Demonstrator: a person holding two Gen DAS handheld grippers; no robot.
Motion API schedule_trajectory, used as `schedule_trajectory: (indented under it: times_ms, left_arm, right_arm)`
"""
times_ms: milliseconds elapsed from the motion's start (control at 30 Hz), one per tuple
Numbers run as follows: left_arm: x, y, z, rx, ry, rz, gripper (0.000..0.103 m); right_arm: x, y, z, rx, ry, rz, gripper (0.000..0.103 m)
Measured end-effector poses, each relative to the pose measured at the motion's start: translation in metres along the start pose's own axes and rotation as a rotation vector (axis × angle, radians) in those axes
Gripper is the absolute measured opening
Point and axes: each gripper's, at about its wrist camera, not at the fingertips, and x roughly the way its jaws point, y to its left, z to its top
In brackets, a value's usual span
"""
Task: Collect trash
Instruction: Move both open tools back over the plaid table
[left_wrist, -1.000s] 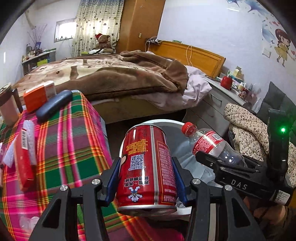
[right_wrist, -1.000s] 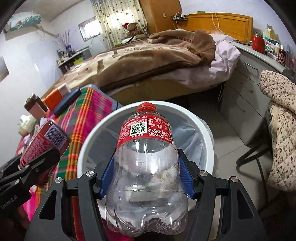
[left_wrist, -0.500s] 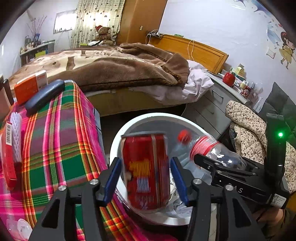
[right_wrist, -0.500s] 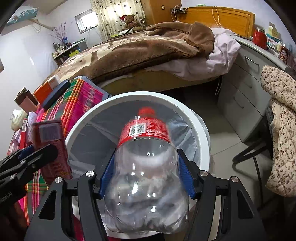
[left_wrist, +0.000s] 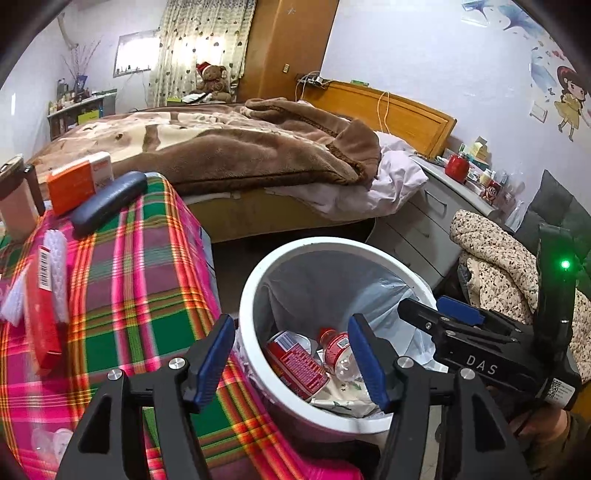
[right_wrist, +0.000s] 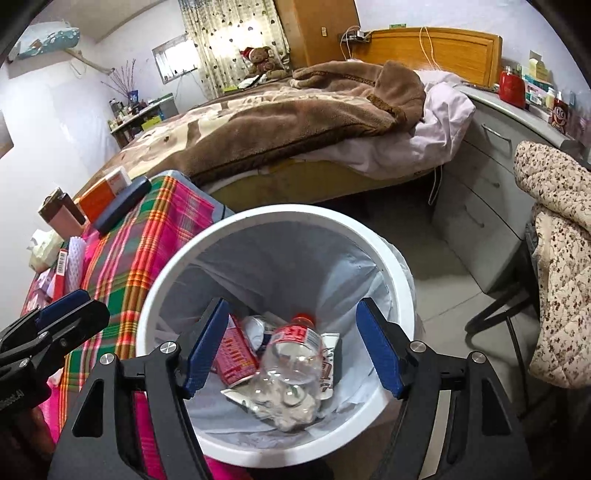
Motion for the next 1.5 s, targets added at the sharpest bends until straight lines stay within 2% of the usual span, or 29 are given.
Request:
schedule_trajectory:
  times_ms: [633, 900, 1100, 1500]
  left_arm:
    - [-0.073, 0.051, -0.009, -0.063, -0.112, 0.112, 0.064]
    - [-0.101, 0.082, -0.015, -0.095, -0.151, 0.185, 0.064]
    - [-0.118, 0.123, -0.022, -0.152, -0.167, 0.247, 0.067]
    - [-0.144, 0.216, -0.036, -0.294, -0.182, 0.388, 0.068]
  right_arm:
    - [-0.025, 0.054, 0.0, -0.068, -0.095, 0.068, 0.073]
    - [-0.027, 0.084, 0.0, -0.106, -0.122, 0.118, 0.073]
    - [-0.02, 0.113, 0.0, -0.137, -0.139, 0.169, 0.073]
    - [0.007, 0.174, 0.004, -0.256, -0.095, 0.29, 0.073]
